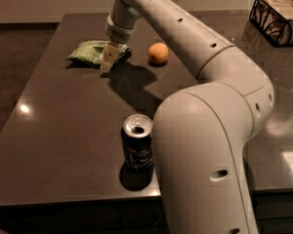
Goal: Move green jalapeno chip bag near pepsi can
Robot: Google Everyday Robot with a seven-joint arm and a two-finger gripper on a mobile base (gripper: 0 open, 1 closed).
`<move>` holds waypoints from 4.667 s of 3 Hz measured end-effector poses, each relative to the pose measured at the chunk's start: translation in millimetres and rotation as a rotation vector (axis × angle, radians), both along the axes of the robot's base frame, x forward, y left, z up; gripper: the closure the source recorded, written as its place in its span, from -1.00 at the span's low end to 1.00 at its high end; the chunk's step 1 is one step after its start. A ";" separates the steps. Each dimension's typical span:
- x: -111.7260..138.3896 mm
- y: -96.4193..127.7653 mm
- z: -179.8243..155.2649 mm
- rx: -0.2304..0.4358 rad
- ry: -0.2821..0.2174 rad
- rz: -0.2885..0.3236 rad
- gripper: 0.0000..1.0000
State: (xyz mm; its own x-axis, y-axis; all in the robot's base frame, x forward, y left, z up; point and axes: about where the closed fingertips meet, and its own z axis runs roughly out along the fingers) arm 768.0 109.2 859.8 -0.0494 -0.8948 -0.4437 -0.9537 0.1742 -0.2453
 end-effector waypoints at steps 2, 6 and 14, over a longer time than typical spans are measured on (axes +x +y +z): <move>2.2 -14.1 3.3 -0.028 -0.022 0.014 0.28; -127.2 -67.4 74.2 0.078 -0.128 0.153 1.00; -237.4 -183.7 34.7 0.048 -0.051 -0.056 -0.74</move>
Offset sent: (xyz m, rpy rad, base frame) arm -0.0032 -0.0283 0.0189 -0.0504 -0.0590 0.0275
